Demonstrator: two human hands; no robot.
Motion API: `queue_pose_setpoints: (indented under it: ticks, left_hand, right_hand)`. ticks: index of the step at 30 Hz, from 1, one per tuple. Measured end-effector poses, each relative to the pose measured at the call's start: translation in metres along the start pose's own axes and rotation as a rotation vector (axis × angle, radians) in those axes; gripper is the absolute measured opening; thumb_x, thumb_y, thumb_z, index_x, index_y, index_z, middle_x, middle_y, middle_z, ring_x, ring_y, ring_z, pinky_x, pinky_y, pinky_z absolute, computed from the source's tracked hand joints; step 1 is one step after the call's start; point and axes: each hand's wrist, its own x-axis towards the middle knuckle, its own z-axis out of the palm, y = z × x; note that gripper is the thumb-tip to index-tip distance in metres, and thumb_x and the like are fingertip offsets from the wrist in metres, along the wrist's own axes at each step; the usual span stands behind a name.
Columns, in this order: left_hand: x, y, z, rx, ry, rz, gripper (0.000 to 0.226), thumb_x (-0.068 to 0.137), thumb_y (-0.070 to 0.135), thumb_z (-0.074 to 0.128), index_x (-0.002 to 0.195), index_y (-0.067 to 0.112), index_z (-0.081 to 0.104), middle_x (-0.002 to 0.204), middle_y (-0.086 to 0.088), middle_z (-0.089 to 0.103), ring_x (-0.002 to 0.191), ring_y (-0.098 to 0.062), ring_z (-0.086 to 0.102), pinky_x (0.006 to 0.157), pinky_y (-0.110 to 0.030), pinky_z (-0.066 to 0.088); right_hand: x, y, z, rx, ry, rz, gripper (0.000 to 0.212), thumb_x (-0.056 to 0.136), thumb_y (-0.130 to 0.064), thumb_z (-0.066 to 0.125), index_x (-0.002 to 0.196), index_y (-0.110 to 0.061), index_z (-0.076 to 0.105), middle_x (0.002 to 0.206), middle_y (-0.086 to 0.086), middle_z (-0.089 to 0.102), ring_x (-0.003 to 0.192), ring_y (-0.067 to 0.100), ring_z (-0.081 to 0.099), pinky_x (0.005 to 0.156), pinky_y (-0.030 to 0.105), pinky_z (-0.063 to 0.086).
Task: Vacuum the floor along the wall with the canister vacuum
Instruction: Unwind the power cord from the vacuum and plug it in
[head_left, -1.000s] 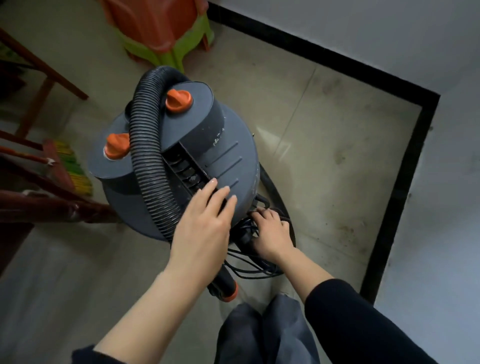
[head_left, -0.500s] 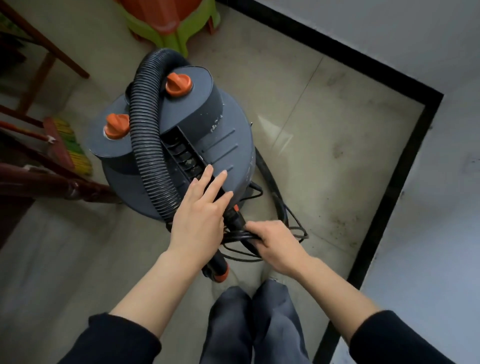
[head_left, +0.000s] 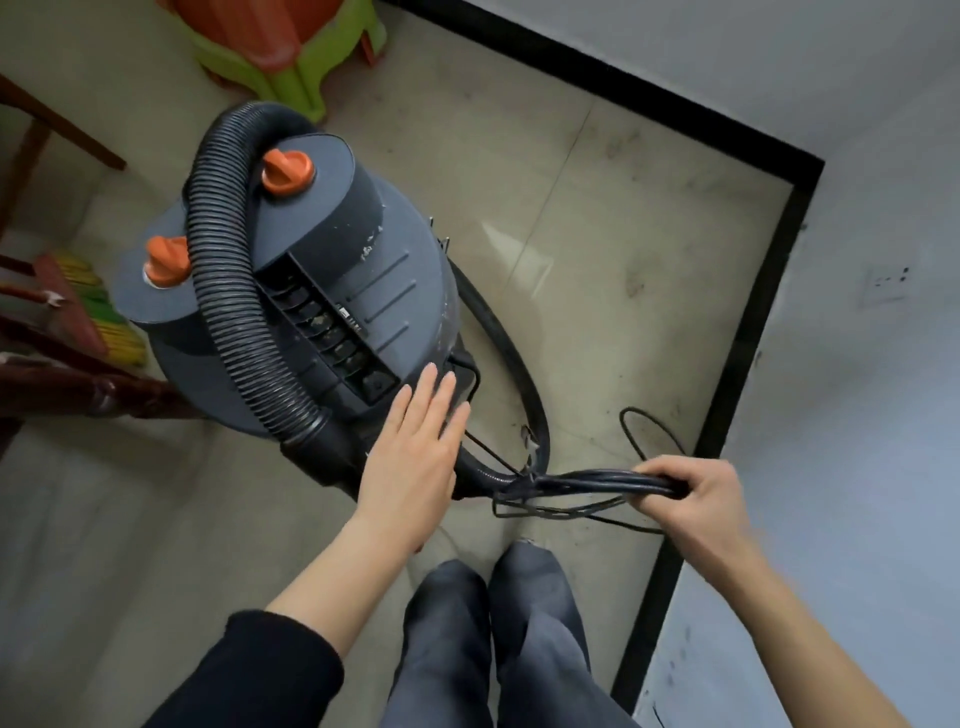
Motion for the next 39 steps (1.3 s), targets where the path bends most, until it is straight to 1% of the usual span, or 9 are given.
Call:
queue_pose_setpoints:
  ticks: [4,7,9,12,17,22,27,32,39]
  left_hand:
    - [0.016,-0.021,-0.010,0.182,-0.014,-0.124,0.082,0.078,0.033,0.072,0.149,0.014,0.036,0.158,-0.026,0.012,0.147,-0.039,0.004,0.118,-0.048,0.002]
    - [0.022,-0.034,-0.012,0.257,-0.084,-0.113,0.081,0.092,0.048,0.055,0.155,0.026,0.010,0.160,-0.022,-0.005,0.145,-0.037,-0.015,0.112,-0.049,-0.016]
    - [0.023,-0.039,-0.010,0.302,-0.117,-0.092,0.083,0.097,0.045,0.047,0.151,0.027,-0.014,0.158,-0.021,-0.017,0.142,-0.037,-0.021,0.108,-0.051,-0.024]
    - [0.023,-0.046,-0.010,0.314,-0.094,-0.055,0.091,0.095,0.024,0.050,0.147,0.025,-0.025,0.157,-0.020,-0.021,0.143,-0.034,-0.016,0.110,-0.052,-0.022]
    - [0.022,-0.065,-0.014,0.264,-0.047,-0.005,0.095,0.085,0.012,0.059,0.151,0.026,-0.008,0.161,-0.019,-0.004,0.142,-0.030,-0.006,0.109,-0.048,-0.024]
    - [0.020,-0.097,-0.016,0.261,-0.002,0.055,0.090,0.070,0.006,0.071,0.150,0.022,0.033,0.157,-0.022,0.023,0.139,-0.032,0.016,0.115,-0.045,-0.014]
    - [0.010,-0.123,-0.014,0.271,0.024,0.059,0.095,0.066,-0.005,0.071,0.148,0.026,0.034,0.155,-0.018,0.029,0.138,-0.031,0.022,0.116,-0.046,-0.006]
    - [0.002,-0.145,-0.017,0.244,0.021,0.079,0.093,0.057,-0.011,0.069,0.141,0.024,0.051,0.152,-0.019,0.036,0.134,-0.034,0.032,0.117,-0.045,-0.004]
    - [-0.006,-0.166,-0.030,0.146,-0.007,0.051,0.081,0.062,0.013,0.081,0.137,0.024,0.055,0.144,-0.014,0.049,0.130,-0.033,0.043,0.117,-0.043,0.003]
  right_hand:
    - [0.004,-0.008,-0.018,0.183,0.263,0.060,0.035,0.070,0.019,0.069,0.064,-0.016,0.070,0.052,-0.010,0.061,0.052,0.004,0.051,0.050,0.012,0.039]
    - [0.012,-0.022,-0.014,0.266,0.387,0.093,0.029,0.071,0.015,0.071,0.067,-0.014,0.070,0.052,-0.014,0.061,0.053,0.000,0.051,0.053,0.010,0.040]
    - [0.021,-0.030,-0.009,0.311,0.451,0.122,0.028,0.070,0.012,0.071,0.065,-0.015,0.070,0.052,-0.012,0.061,0.056,0.001,0.052,0.055,0.011,0.041]
    - [0.035,-0.042,-0.010,0.402,0.543,0.134,0.026,0.067,0.007,0.070,0.063,-0.019,0.071,0.057,-0.004,0.064,0.064,0.012,0.055,0.061,0.020,0.042]
    - [0.049,-0.056,-0.026,0.459,0.574,0.053,0.014,0.061,-0.008,0.069,0.065,-0.021,0.072,0.057,-0.011,0.063,0.062,0.011,0.052,0.060,0.021,0.039]
    - [0.057,-0.075,-0.003,0.390,0.442,-0.009,0.021,0.077,0.003,0.071,0.071,-0.017,0.068,0.059,-0.008,0.055,0.055,0.004,0.043,0.054,0.017,0.034]
    - [0.064,-0.091,0.023,0.360,0.375,-0.038,0.021,0.080,0.002,0.071,0.075,-0.018,0.071,0.062,-0.008,0.059,0.056,0.003,0.046,0.055,0.017,0.037]
    - [0.066,-0.099,0.042,0.359,0.323,0.002,0.024,0.079,0.001,0.071,0.075,-0.022,0.072,0.062,-0.009,0.062,0.057,0.001,0.048,0.058,0.019,0.039]
    - [0.063,-0.104,0.074,0.340,0.227,0.033,0.023,0.076,0.006,0.071,0.073,-0.016,0.073,0.063,-0.004,0.064,0.055,-0.001,0.048,0.054,0.013,0.039]
